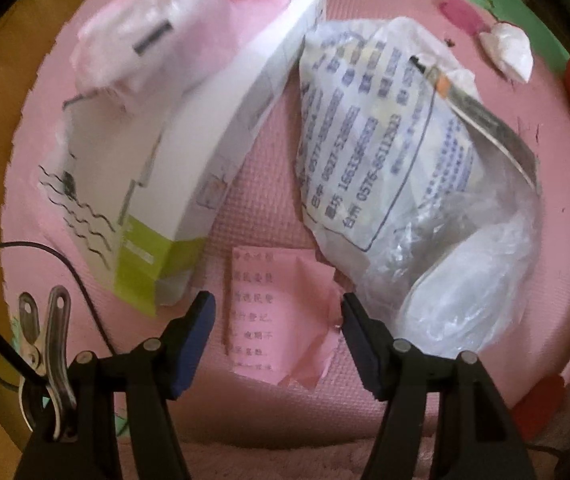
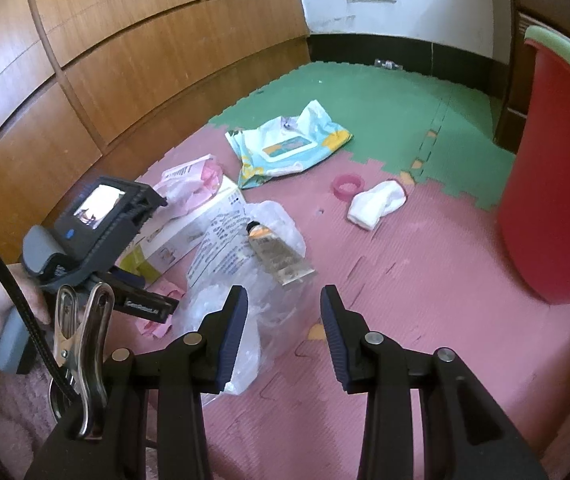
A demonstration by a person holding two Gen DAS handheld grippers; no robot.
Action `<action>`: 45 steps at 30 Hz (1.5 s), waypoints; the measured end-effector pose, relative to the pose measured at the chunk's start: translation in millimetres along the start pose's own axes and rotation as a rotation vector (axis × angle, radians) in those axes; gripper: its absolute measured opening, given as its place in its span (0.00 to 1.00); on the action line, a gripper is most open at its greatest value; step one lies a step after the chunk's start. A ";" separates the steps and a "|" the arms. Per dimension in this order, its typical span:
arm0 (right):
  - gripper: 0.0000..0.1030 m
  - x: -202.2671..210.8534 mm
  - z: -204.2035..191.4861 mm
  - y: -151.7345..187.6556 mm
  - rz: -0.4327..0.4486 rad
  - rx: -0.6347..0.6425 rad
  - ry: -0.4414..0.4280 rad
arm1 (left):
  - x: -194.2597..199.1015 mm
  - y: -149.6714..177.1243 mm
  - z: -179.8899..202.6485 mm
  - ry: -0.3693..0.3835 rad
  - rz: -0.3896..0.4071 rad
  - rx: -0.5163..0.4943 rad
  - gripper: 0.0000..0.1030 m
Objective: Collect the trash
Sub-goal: 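Close the left tool on the pink paper while the right tool grasps the cream tube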
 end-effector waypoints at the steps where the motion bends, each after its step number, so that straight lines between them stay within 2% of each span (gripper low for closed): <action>1: 0.38 -1.3 0.0 1.0 -0.006 -0.001 0.000 | -2.3 0.2 -0.7 0.020 -0.005 0.007 0.65; 7: 0.38 -6.7 0.5 3.9 -0.020 0.001 0.008 | -19.1 3.6 -5.9 0.095 -0.059 0.050 0.66; 12: 0.38 -11.5 3.9 4.4 -0.029 -0.006 0.015 | -17.5 7.9 -10.3 0.109 -0.039 0.075 0.66; 16: 0.38 -13.6 6.0 4.8 -0.033 -0.006 0.019 | -10.2 10.7 -27.5 0.104 -0.037 0.093 0.56; 18: 0.38 -14.4 6.4 4.7 -0.034 -0.008 0.020 | -4.8 14.5 -37.9 0.133 -0.025 0.106 0.51; 20: 0.38 -16.7 7.9 5.0 -0.036 -0.011 0.024 | 1.1 18.3 -43.1 0.180 0.006 0.114 0.46; 25: 0.38 -22.4 13.4 6.3 -0.044 -0.023 0.035 | 16.2 23.7 -53.9 0.210 0.068 0.135 0.39; 31: 0.38 -29.9 17.7 7.6 -0.060 -0.034 0.048 | 53.5 36.3 -79.6 0.221 0.206 0.189 0.38; 36: 0.38 -37.1 15.3 7.2 -0.075 -0.021 0.058 | 83.5 47.2 -96.1 0.185 0.305 0.220 0.38; 39: 0.38 -41.8 11.7 5.8 -0.083 -0.006 0.061 | 96.1 50.5 -105.7 0.190 0.364 0.245 0.39; 42: 0.38 -48.3 6.4 3.9 -0.090 0.010 0.059 | 100.9 57.7 -110.7 0.209 0.400 0.260 0.39; 45: 0.38 -59.0 -0.2 -0.2 -0.101 0.036 0.063 | 92.4 50.9 -99.6 0.238 0.406 0.266 0.39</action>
Point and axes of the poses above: each gripper's, at about its wrist camera, not at the fingertips, and x roughly against the way its jaws point, z to its right, y to its underside, the point moved 2 cm from there along -x, roughly the way its jaws point, and after that the axes turned 13 degrees about -x, right-handed, at the moved point
